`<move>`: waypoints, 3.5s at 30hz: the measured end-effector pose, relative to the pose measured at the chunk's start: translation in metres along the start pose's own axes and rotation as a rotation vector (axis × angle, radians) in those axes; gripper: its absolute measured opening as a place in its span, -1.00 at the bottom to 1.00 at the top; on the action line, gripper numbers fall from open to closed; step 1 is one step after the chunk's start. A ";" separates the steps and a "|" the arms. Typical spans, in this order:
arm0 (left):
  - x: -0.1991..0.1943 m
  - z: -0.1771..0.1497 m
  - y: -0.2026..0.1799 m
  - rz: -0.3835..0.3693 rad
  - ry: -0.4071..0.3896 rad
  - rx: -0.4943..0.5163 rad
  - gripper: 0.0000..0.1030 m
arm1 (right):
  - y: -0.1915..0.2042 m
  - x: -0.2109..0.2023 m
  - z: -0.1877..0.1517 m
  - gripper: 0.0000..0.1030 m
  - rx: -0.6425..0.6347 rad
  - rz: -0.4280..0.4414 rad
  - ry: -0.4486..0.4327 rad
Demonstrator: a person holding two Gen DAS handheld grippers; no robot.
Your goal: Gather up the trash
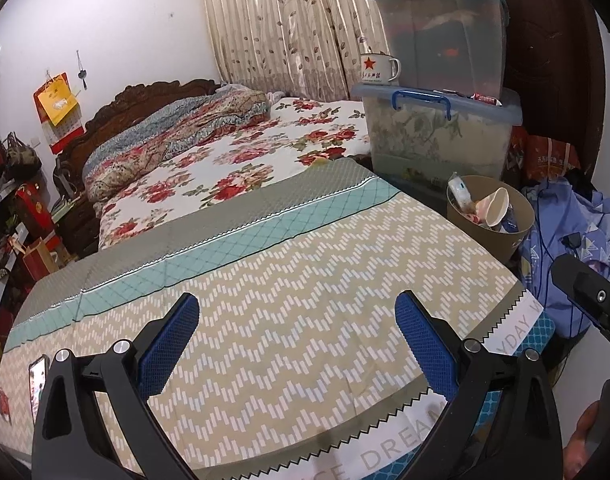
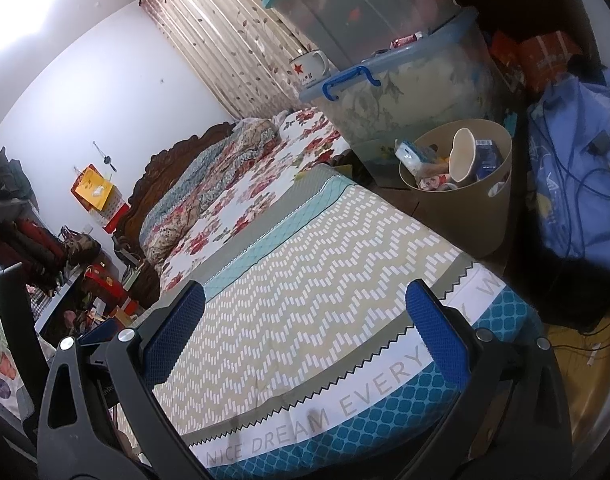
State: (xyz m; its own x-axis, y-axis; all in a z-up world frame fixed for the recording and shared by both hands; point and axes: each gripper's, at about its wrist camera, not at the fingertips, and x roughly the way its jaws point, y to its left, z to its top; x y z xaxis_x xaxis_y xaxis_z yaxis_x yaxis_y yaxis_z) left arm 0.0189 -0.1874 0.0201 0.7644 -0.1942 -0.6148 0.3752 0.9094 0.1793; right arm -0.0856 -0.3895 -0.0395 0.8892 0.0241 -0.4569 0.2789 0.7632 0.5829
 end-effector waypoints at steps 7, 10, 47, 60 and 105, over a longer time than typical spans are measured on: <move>0.004 -0.001 0.001 0.000 0.019 -0.014 0.83 | 0.000 0.001 0.000 0.93 0.000 0.000 0.003; 0.005 -0.002 0.002 0.001 0.026 -0.017 0.83 | 0.000 0.001 0.000 0.93 0.000 0.001 0.006; 0.011 -0.005 0.005 -0.007 0.046 -0.022 0.83 | -0.001 0.008 -0.001 0.93 -0.002 0.008 0.028; 0.012 -0.008 0.007 0.004 0.056 -0.030 0.83 | -0.001 0.009 -0.001 0.93 -0.002 0.009 0.033; 0.018 -0.014 0.008 0.010 0.073 -0.021 0.83 | 0.001 0.010 -0.004 0.93 -0.001 0.008 0.038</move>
State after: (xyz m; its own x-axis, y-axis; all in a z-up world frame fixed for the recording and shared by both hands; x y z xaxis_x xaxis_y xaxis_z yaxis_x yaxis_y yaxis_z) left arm 0.0281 -0.1784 -0.0006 0.7276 -0.1580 -0.6676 0.3557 0.9190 0.1702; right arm -0.0775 -0.3858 -0.0462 0.8768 0.0550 -0.4776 0.2713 0.7635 0.5860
